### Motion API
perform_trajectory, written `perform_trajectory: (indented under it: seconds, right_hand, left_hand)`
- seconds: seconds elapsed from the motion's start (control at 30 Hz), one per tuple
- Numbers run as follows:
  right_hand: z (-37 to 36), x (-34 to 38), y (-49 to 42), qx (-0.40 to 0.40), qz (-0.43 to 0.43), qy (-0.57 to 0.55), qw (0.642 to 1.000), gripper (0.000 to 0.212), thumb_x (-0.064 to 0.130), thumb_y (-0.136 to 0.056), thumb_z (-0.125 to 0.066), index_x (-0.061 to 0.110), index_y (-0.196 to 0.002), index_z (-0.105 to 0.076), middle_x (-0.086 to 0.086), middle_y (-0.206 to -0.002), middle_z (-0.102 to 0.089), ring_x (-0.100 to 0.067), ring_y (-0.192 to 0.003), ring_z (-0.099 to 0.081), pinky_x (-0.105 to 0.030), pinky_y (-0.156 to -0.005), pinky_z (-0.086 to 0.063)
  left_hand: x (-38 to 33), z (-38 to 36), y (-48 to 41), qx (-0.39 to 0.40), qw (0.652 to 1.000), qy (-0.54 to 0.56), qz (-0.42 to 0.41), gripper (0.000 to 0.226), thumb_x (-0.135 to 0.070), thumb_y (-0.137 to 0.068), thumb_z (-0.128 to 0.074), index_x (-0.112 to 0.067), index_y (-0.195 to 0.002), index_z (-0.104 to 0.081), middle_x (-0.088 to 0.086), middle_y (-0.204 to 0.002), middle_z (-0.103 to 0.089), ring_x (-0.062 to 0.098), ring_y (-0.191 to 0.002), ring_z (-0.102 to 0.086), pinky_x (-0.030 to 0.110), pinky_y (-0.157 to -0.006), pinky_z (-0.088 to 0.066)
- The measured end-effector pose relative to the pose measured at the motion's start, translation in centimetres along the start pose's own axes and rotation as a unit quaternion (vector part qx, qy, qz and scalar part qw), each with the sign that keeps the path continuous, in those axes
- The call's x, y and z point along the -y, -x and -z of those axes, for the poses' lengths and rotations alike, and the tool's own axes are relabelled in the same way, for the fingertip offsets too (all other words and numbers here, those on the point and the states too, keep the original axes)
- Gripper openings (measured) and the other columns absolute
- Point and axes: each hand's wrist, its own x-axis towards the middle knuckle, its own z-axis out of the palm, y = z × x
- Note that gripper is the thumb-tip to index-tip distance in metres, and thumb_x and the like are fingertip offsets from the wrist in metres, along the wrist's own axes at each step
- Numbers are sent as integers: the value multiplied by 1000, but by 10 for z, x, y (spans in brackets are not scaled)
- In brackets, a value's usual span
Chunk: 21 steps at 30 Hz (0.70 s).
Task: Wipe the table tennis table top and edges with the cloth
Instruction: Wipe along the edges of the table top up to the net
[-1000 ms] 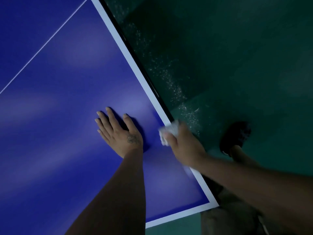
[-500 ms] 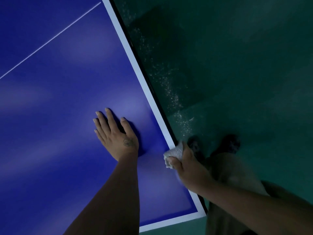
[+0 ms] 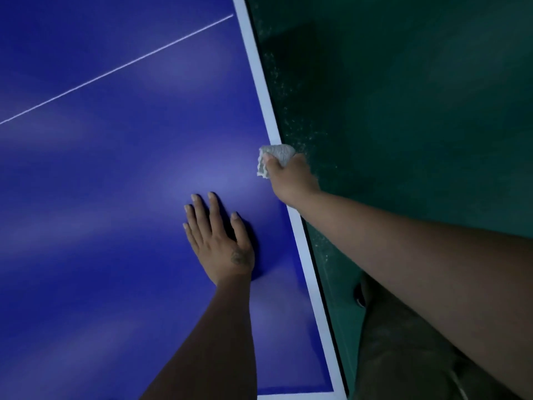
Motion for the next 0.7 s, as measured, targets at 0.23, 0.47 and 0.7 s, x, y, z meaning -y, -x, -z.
perform_trajectory:
  seconds: [0.23,0.47,0.7]
  right_hand:
    - [12,-86,70,68,37,82,994,40,47,-106,-58,14,-130,-54,-6,-119,-69,-28,-107,-69,-46,-96,-57]
    - [19,-45,30,108,8,84,991,49,47,-109,-54,1,-125,-55,-14,-113,-69,-32,-102,-69,-40,-88,-56]
    - [38,70,-73,77,19,87,993,67,62,-104,-55,8,-144,-52,-6,-134,-65,-25,-112,-66,-35,-91,-54]
  left_hand:
    - [-2,2,-2,14,1000,-8,5,61,-35,-109,-45,-17,-167,-40,7,-178,-26,28,-167,-17,55,-134,-17]
    - [4,-1,0,28,999,-17,-3,62,-37,-110,-41,-17,-169,-35,6,-179,-22,27,-167,-14,57,-133,-17]
    - [4,0,0,42,999,-30,3,63,-34,-110,-39,-15,-169,-33,7,-179,-21,28,-168,-12,57,-134,-15]
